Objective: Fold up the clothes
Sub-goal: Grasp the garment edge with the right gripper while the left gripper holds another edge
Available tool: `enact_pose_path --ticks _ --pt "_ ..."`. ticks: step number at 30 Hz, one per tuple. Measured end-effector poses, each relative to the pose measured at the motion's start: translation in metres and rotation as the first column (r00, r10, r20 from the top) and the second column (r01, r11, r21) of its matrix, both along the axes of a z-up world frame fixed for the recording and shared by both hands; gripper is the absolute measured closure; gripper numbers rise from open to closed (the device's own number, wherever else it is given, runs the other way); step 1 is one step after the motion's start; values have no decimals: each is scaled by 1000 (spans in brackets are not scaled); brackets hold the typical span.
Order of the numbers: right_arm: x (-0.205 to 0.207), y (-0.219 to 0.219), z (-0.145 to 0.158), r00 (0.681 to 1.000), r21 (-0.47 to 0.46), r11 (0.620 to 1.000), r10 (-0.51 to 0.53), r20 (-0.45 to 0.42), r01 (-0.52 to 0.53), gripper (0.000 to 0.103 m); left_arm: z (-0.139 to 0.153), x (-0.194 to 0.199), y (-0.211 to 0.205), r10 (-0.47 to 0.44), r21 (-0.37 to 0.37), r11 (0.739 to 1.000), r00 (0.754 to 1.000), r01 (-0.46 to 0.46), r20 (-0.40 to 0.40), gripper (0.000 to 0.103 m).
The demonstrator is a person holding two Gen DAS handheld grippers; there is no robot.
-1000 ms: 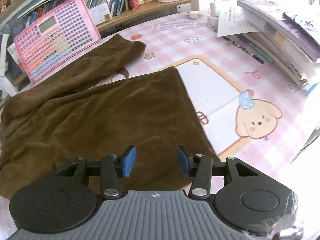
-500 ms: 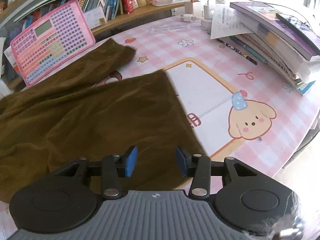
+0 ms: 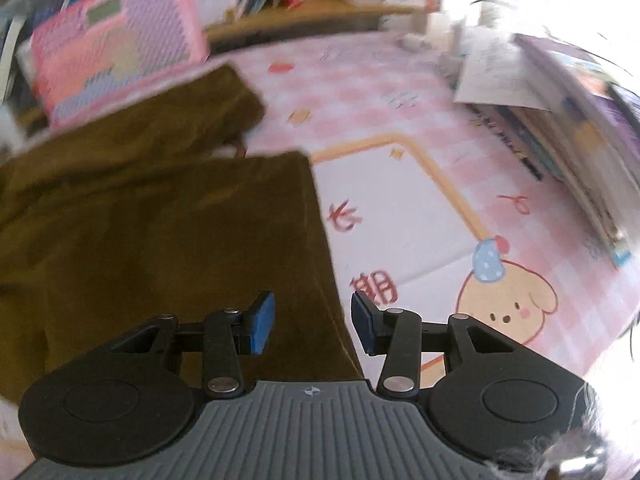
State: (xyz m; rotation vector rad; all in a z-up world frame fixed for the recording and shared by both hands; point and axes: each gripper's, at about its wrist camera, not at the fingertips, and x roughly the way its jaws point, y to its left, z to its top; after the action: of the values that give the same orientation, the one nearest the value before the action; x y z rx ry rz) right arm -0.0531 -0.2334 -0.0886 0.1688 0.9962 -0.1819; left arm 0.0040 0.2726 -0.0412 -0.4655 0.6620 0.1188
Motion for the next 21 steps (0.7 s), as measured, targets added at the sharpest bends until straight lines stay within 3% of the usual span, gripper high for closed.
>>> enact_pose_path --ticks 3,6,8,10,11,13,16,21 --pt "-4 -1 -7 997 4 997 71 -39 -71 62 -2 -32 2 105 -58 993 994 -106 -24 83" --pt "-11 -2 -12 987 6 988 153 -52 -153 68 -11 -55 0 173 -104 978 982 -181 -78 78" --pt "-17 3 -14 970 -48 969 239 -43 -241 74 -17 -66 -5 204 -132 967 971 -220 -125 75" --pt "-20 6 -14 942 -75 939 333 -35 -335 88 -22 -72 -9 228 -202 946 963 -254 -144 65" --pt "-20 6 -14 931 -81 927 364 -36 -366 89 -25 -75 -9 240 -261 926 959 -272 -151 57" --pt "-19 3 -14 916 -78 913 399 -33 -400 89 -36 -79 -8 270 -417 850 946 -321 -177 50" --pt "-20 -4 -14 910 -55 908 414 -24 -415 89 -47 -82 -15 311 -551 745 927 -376 -211 50" --pt "-26 -11 -14 909 -50 908 417 -4 -416 89 -52 -73 -22 354 -588 685 902 -430 -247 50"
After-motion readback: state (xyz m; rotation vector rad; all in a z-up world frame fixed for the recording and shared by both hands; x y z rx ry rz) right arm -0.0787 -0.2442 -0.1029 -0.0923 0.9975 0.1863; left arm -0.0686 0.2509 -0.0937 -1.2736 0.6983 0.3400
